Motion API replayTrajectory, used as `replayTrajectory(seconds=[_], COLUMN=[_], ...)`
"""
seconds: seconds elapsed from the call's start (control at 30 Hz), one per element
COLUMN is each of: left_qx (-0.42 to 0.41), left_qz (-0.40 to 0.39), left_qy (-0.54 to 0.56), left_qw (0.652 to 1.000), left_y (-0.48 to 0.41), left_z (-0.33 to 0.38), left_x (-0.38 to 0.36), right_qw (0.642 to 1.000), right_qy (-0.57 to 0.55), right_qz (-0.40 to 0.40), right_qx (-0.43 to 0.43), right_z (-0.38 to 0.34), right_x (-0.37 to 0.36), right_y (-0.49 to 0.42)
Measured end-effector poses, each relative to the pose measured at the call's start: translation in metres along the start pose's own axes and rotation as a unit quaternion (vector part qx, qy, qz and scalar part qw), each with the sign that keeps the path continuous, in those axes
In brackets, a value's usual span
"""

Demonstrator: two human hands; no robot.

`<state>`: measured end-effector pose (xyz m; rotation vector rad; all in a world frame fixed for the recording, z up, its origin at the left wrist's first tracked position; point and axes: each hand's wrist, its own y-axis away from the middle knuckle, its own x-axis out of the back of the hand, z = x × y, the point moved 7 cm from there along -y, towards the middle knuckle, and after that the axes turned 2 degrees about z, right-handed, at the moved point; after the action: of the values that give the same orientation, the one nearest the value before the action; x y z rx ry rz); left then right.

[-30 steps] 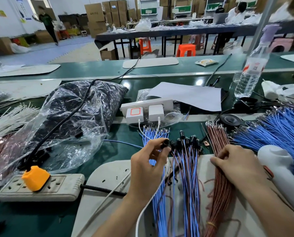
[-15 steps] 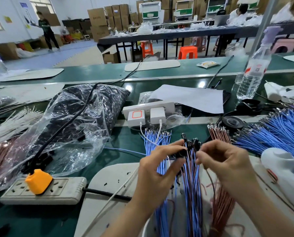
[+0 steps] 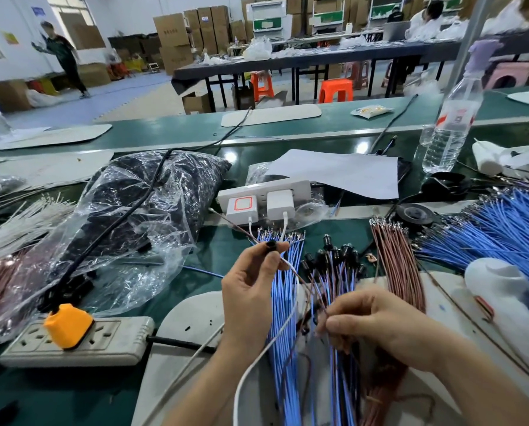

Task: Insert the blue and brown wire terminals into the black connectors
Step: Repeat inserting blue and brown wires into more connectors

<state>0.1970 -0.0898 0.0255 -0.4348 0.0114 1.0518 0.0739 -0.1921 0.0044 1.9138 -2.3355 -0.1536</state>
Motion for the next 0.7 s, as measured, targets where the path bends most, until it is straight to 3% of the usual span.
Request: replayTrajectory(seconds=[0.1,0.23,0.3,0.37,0.53,0.7], left_qx=[0.005,0.003,-0.004,-0.002,-0.031,-0.032], left_qz=[-0.01,-0.065,-0.093,-0.118,-0.171,-0.179], left_qy=[0.014,-0.026,-0.053,-0.074,-0.145,-0.154], left_qw=[1.0,0.998,0.994,0.99,0.974,0.971], left_y=[0.003,0.011,0.013,0.014,0.016,0.013], left_z=[-0.002,-0.004,-0.005,-0.007,-0.006,-0.007], left_x=[-0.002,-0.013,-0.017,-0.019,-0.026,-0.026], right_qw=[0.985,0.917,0.88,0.867,0.886,0.864], right_qy=[-0.121,-0.31,-0.37,-0.387,-0.251,-0.068], right_qz=[0.116,0.248,0.29,0.3,0.312,0.352], right_qx=[0.025,0.051,0.07,0.086,0.233,0.354], right_z=[0.008,0.019,0.019,0.014,-0.025,-0.053], right_x=[0.019,0.041,0.049,0.052,0.05,0.029], right_y=[-0.006,-0.008,-0.005,-0.002,0.016,0.036])
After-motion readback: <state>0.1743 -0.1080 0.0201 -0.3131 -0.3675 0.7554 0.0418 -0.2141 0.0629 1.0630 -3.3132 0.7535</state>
